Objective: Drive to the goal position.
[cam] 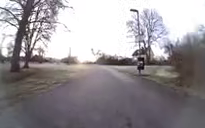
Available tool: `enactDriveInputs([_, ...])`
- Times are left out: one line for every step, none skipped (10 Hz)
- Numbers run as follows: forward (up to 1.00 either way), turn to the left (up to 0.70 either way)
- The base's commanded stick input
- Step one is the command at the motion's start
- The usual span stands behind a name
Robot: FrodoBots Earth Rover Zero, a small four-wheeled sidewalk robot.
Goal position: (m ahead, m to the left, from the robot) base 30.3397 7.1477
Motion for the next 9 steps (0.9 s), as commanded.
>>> enactDriveInputs([1.0,-0.4])
enactDriveInputs([1.0,-0.4])
enactDriveInputs([1.0,-0.4])
enactDriveInputs([1.0,0.0])
enactDriveInputs([1.0,0.0])
enactDriveInputs([1.0,0.0])
enactDriveInputs([1.0,0.0])
enactDriveInputs([1.0,0.0])
enactDriveInputs([1.0,0.0])
